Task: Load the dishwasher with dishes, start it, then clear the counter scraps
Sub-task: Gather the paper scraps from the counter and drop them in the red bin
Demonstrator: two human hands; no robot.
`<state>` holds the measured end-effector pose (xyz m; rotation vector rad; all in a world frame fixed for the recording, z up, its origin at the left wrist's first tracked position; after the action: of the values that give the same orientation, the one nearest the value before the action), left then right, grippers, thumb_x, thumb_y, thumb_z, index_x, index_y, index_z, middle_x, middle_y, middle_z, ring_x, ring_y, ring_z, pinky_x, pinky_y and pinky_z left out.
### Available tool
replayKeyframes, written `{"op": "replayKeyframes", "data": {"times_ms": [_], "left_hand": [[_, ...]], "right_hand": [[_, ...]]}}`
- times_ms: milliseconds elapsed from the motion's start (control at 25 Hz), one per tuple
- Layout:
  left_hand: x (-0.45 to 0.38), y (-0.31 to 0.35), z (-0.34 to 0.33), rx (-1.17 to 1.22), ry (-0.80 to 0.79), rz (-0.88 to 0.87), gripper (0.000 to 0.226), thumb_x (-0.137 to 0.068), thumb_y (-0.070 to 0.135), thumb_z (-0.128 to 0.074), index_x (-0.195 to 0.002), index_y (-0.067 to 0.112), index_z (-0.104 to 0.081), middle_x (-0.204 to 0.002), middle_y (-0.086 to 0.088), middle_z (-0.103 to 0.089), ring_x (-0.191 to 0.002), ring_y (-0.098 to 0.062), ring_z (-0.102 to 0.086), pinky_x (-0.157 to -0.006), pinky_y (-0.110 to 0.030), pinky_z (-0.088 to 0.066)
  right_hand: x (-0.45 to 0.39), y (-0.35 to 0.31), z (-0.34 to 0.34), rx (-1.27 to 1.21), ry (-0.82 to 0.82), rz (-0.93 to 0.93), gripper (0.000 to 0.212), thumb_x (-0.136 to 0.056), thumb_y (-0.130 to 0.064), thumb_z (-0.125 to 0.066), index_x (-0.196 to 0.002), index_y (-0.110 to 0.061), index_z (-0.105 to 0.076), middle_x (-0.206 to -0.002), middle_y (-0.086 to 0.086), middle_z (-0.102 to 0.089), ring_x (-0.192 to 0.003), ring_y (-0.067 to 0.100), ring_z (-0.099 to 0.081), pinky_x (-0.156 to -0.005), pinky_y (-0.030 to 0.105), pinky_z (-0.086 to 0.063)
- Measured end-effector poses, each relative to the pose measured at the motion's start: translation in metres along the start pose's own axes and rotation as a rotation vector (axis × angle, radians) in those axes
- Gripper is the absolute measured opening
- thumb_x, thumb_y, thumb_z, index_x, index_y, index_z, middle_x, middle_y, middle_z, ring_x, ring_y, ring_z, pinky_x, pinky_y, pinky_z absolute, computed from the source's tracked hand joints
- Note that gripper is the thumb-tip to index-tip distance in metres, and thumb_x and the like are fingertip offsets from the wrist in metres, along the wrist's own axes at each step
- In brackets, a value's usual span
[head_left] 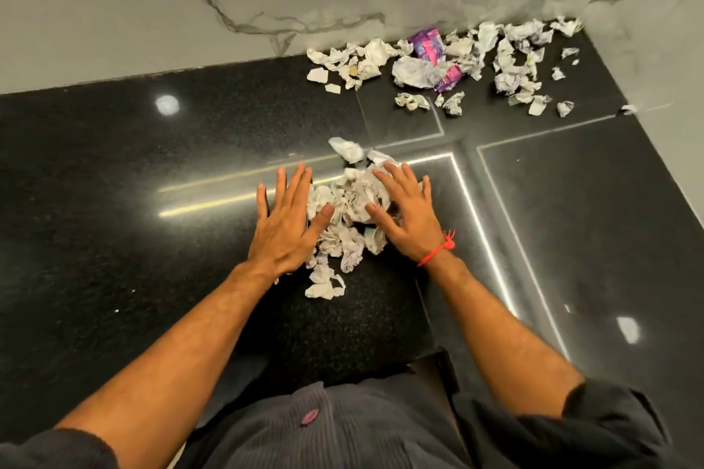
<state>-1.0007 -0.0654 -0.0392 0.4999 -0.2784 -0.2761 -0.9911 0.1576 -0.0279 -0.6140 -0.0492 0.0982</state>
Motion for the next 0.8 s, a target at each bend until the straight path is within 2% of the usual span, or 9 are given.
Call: {"op": "replayKeyframes", "data": {"times_ms": [160,240,320,400,480,560,640,720,800], "left_hand": [[-0.005,0.001,0.002,0.023,-0.029,0.023,0.09,-0.089,0.082,-0.007,-0.16,0.029,0.011,-0.165,0.012,0.021,-0.15,-0.01,0.027,-0.118,-0.049,0.025],[-0.006,0.001,0.005,0.099,-0.048,0.061,0.09,-0.087,0.083,-0.01,-0.16,0.034,0.008,-0.167,0.013,0.015,-0.151,-0.008,0.024,-0.119,-0.049,0.023],[-0.013,0.003,0.013,0.138,-0.032,0.107,0.087,-0.086,0.083,-0.014,-0.16,0.039,0.0,-0.168,0.011,-0.002,-0.154,-0.011,0.008,-0.122,-0.049,0.01],[-0.029,0.015,0.026,0.089,0.057,0.115,0.08,-0.089,0.081,-0.018,-0.158,0.043,-0.008,-0.16,0.008,-0.017,-0.146,-0.018,-0.015,-0.118,-0.05,-0.009],[-0.049,0.035,0.033,0.013,0.127,0.094,0.076,-0.091,0.08,-0.023,-0.156,0.042,-0.019,-0.156,0.007,-0.019,-0.14,-0.022,-0.022,-0.114,-0.052,-0.018],[-0.064,0.057,0.029,-0.081,0.097,0.06,0.077,-0.09,0.081,-0.024,-0.155,0.039,-0.024,-0.16,0.005,-0.013,-0.143,-0.026,-0.019,-0.115,-0.058,-0.02],[-0.075,0.079,0.018,-0.175,0.031,0.024,0.078,-0.09,0.081,-0.024,-0.156,0.039,-0.024,-0.164,0.003,-0.006,-0.146,-0.027,-0.015,-0.115,-0.064,-0.019],[-0.082,0.095,0.013,-0.239,0.008,-0.004,0.075,-0.093,0.077,-0.025,-0.157,0.039,-0.022,-0.165,0.002,-0.003,-0.147,-0.028,-0.014,-0.114,-0.066,-0.019],[-0.091,0.106,0.017,-0.252,0.032,-0.014,0.073,-0.094,0.075,-0.023,-0.157,0.039,-0.019,-0.166,0.001,-0.001,-0.148,-0.028,-0.013,-0.115,-0.066,-0.017]], "right_hand": [[-0.033,0.043,0.039,-0.103,0.19,-0.055,0.06,-0.094,-0.06,-0.048,-0.147,-0.033,-0.04,-0.16,-0.002,-0.029,-0.151,0.02,-0.017,-0.12,0.059,-0.016],[-0.057,0.065,0.059,-0.14,0.21,-0.117,0.062,-0.093,-0.059,-0.05,-0.148,-0.031,-0.04,-0.161,0.0,-0.027,-0.151,0.02,-0.015,-0.12,0.057,-0.019],[-0.073,0.064,0.056,-0.04,0.098,-0.085,0.063,-0.093,-0.063,-0.045,-0.149,-0.035,-0.036,-0.163,-0.002,-0.023,-0.151,0.021,-0.013,-0.121,0.057,-0.011],[-0.078,0.058,0.045,0.141,-0.015,0.017,0.062,-0.092,-0.071,-0.036,-0.147,-0.043,-0.037,-0.159,-0.009,-0.029,-0.148,0.024,-0.019,-0.119,0.057,-0.006],[-0.089,0.064,0.062,0.146,0.058,0.075,0.058,-0.089,-0.071,-0.038,-0.139,-0.042,-0.05,-0.148,-0.009,-0.044,-0.136,0.027,-0.034,-0.113,0.054,-0.023],[-0.117,0.083,0.094,0.148,0.188,0.032,0.056,-0.087,-0.07,-0.045,-0.133,-0.041,-0.056,-0.142,-0.004,-0.049,-0.131,0.03,-0.037,-0.107,0.055,-0.032],[-0.156,0.105,0.12,0.254,0.178,-0.026,0.062,-0.083,-0.074,-0.044,-0.138,-0.046,-0.048,-0.152,-0.002,-0.038,-0.141,0.033,-0.025,-0.114,0.056,-0.024],[-0.194,0.121,0.124,0.335,0.027,-0.047,0.069,-0.084,-0.077,-0.041,-0.147,-0.051,-0.032,-0.164,-0.003,-0.017,-0.15,0.036,-0.007,-0.118,0.06,-0.01],[-0.212,0.125,0.103,0.386,-0.133,-0.01,0.071,-0.088,-0.076,-0.034,-0.152,-0.051,-0.017,-0.166,-0.007,0.0,-0.151,0.036,0.007,-0.117,0.065,0.002]]}}
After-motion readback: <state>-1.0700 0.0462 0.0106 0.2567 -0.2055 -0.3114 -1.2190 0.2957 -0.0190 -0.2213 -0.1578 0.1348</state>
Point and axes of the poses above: each hand's wrist, its own x-axis away from the middle knuckle, its own z-axis out of the back of the hand, y = z × x, the point moved 5 cm from there along -x, towards the middle knuckle
